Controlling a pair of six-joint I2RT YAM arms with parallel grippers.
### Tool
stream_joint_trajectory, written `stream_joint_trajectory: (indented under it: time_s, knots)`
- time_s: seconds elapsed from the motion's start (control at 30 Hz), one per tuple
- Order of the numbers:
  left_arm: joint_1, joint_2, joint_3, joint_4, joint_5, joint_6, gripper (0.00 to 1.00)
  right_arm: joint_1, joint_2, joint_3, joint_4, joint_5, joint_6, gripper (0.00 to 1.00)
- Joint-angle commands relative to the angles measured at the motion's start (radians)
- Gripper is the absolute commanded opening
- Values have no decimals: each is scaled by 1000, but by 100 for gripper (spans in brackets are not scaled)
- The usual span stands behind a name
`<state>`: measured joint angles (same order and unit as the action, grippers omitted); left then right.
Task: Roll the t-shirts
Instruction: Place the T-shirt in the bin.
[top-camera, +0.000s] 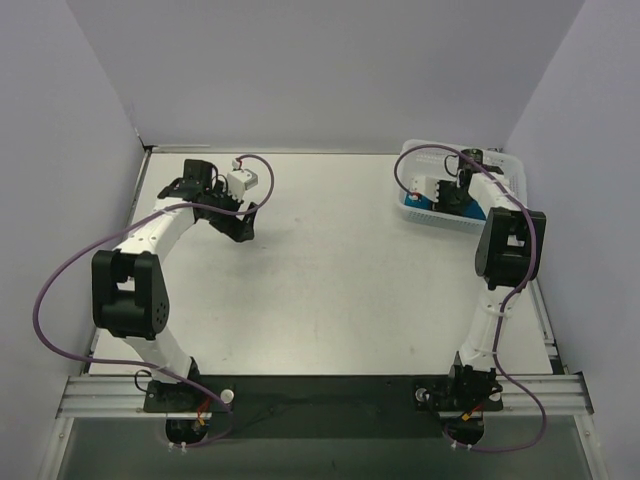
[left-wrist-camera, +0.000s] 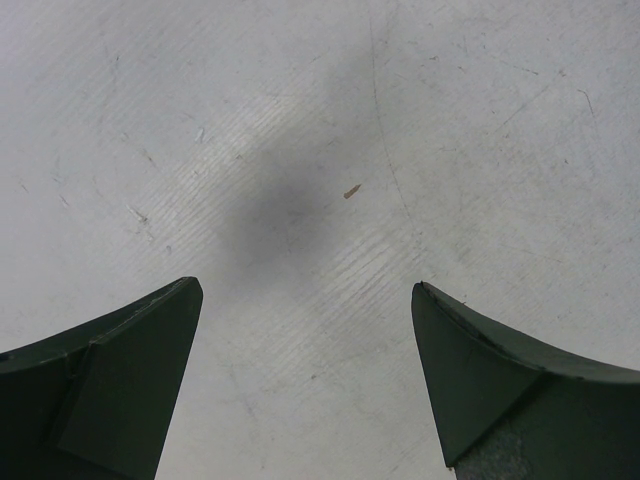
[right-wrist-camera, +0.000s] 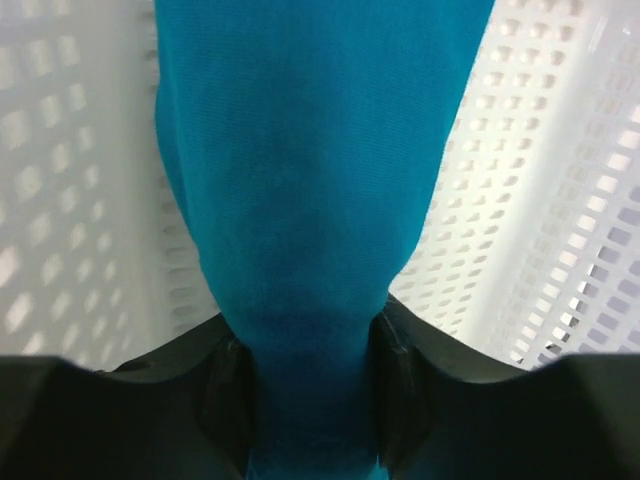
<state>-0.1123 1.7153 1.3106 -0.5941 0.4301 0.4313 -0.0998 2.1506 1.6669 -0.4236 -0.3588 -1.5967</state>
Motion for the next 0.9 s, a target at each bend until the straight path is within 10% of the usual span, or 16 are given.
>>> stream_joint_trajectory:
  time_s: [0.0, 0.13, 0.57, 0.77, 0.87]
  knots:
    - [-3, 4, 45, 22, -4, 11, 97, 9, -44, 40, -122, 15, -97, 48]
    - [-3, 13, 50, 34, 6, 3, 97, 8, -89, 44, -144, 11, -95, 68]
    - [0, 165, 202, 47, 104, -26, 97, -11, -288, 10, -238, -49, 105, 68]
    - [-1, 173, 233, 45, 136, -71, 97, -14, -97, 305, -219, -17, 556, 55]
    - [-3, 149, 228, 37, 141, -75, 97, -14, 4, 411, -202, 26, 671, 29]
